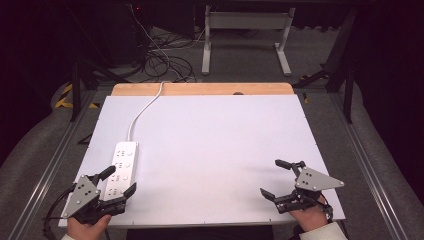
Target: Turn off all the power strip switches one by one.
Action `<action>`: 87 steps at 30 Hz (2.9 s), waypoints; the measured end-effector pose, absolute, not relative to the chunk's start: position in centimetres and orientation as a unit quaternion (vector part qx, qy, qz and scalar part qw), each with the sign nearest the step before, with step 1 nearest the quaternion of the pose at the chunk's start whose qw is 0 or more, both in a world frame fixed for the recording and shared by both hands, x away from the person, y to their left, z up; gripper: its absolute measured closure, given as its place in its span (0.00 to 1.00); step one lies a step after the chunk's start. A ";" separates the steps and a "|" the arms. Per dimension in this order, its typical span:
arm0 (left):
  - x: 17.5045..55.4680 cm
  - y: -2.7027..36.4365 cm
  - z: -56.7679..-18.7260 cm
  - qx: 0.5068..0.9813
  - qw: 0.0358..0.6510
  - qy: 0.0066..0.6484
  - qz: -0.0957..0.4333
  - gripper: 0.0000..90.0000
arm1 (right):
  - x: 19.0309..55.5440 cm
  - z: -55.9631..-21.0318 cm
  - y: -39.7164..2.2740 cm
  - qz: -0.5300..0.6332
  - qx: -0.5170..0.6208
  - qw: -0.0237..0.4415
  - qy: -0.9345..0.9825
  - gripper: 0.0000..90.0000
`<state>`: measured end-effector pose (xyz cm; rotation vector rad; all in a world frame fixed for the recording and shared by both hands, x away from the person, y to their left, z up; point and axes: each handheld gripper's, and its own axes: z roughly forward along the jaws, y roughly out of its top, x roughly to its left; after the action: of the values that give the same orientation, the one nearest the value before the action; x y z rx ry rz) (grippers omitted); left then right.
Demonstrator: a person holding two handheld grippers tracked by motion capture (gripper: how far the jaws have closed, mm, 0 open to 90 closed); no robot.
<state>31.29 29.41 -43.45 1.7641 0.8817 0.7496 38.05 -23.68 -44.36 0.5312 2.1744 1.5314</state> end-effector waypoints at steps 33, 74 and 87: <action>32.5 30.2 -42.6 0.737 0.461 0.403 0.286 0.34 | 38.1 -44.6 -23.3 0.548 0.180 0.200 0.792 0.06; 39.6 31.7 -41.8 0.752 0.435 0.422 0.259 0.48 | 38.2 -44.8 -23.0 0.545 0.173 0.192 0.797 0.06; 40.7 32.5 -42.1 0.759 0.429 0.428 0.239 0.72 | 38.3 -44.9 -23.0 0.544 0.173 0.189 0.799 0.06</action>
<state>40.73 32.51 -42.10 1.8940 1.0680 0.5958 38.28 -22.95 -44.90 0.4859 2.2451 1.5307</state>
